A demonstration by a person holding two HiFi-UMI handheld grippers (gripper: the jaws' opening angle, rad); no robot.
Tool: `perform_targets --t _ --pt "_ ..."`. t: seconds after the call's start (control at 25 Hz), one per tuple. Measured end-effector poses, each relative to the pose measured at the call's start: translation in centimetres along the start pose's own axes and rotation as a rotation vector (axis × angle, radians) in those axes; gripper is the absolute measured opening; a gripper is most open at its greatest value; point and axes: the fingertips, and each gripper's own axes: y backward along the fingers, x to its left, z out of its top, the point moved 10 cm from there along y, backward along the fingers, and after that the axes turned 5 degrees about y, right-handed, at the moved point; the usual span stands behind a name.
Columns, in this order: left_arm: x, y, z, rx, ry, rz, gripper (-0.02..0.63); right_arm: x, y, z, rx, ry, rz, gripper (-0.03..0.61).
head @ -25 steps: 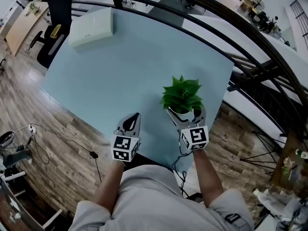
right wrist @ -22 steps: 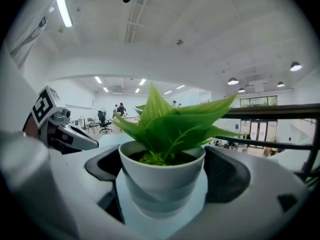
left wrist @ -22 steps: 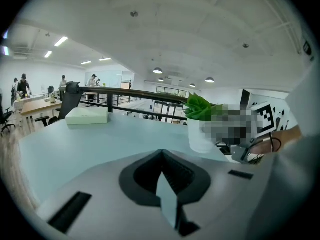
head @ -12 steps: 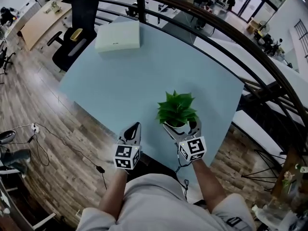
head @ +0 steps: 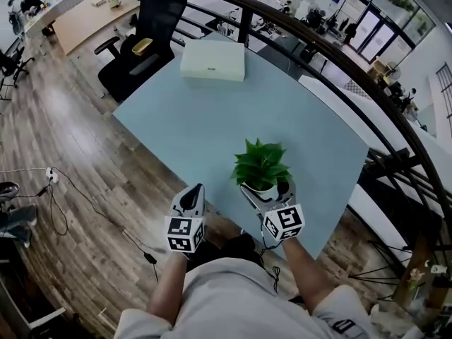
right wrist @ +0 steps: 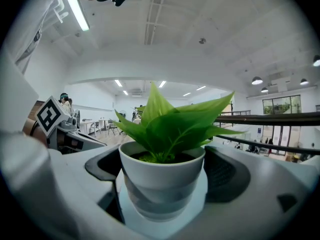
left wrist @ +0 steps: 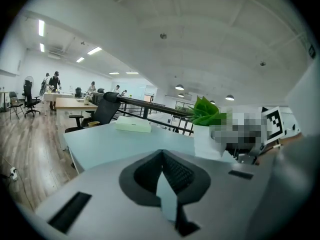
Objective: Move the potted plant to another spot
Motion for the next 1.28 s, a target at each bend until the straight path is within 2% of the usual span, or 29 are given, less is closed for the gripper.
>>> perform_targets --t 0.24,0.4,0.52,0.68,0.92,1.12,1.28 --pt "5.0 4.3 0.9 -0.049 -0.006 0.042 0.012 4.5 -2.4 1.8 -0.007 0.046 0.030 0.509" --pt "7.4 4.6 0.8 -0.057 0.041 0.058 0.012 6.0 -4.2 2.8 0.007 0.070 0.048 0.509" --pt "10.3 3.6 1.8 -0.051 0.059 0.066 0.012 6.6 -7.8 3.5 0.017 0.068 0.061 0.509" --pt "12.0 3.0 2.3 -0.046 0.060 0.085 0.012 6.5 -10.3 3.3 0.018 0.068 0.076 0.509" --pt "14.4 1.5 3.9 -0.037 0.018 0.128 0.012 5.7 -13.5 3.1 -0.016 0.056 0.099 0.509" --pt "17.1 -3.1 8.0 -0.021 -0.020 0.119 0.012 3.9 -19.2 4.3 -0.035 0.057 0.115 0.509" --pt "18.1 -5.6 9.3 -0.001 -0.020 0.121 0.012 2.9 -22.1 4.2 -0.035 0.054 0.141 0.509"
